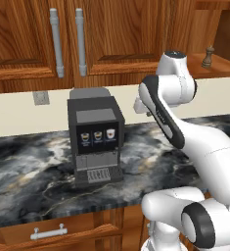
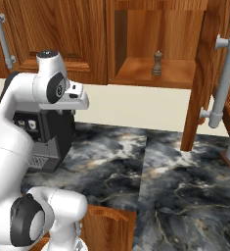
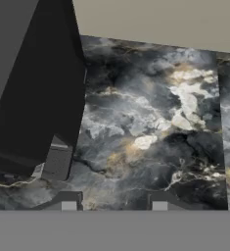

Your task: Retrieve the shaker from the cabinet and place it next the steak on a plate on the dining table.

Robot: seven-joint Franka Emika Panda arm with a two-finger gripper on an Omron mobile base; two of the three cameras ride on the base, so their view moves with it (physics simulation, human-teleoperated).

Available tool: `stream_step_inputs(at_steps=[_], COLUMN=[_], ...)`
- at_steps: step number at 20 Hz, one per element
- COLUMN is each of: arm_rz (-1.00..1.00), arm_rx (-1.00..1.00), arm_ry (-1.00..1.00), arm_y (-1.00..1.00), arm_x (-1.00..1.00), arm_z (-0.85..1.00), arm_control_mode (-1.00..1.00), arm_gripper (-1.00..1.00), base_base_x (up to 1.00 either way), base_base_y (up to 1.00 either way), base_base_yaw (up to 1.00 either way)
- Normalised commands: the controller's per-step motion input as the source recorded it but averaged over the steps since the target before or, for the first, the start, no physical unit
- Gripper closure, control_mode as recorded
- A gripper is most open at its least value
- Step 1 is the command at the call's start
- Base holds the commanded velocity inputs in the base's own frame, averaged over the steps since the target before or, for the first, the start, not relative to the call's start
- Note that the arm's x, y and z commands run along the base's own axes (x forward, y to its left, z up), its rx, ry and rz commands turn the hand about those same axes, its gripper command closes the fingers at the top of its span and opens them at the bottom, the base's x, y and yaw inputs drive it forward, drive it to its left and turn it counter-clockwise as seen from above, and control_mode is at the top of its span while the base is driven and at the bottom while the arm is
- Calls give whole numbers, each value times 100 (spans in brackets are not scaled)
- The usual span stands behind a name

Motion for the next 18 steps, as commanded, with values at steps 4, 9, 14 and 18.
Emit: stream_step_inputs(at_steps=[4, 9, 14, 18], arm_rz=[0, 0, -1, -2], arm_rx=[0, 0, 0, 0], arm_ry=[-8, -14, -7, 16], arm_y=[0, -1, -1, -9], arm_x=[-29, -78, -72, -34], arm_z=[0, 0, -2, -26], arm_control_mode=[-100, -100, -100, -100], arm_gripper=[-100, -100, -100, -100], base_base_x=[0, 0, 0, 0], base_base_y=[0, 0, 0, 0], base_base_yaw=[0, 0, 0, 0])
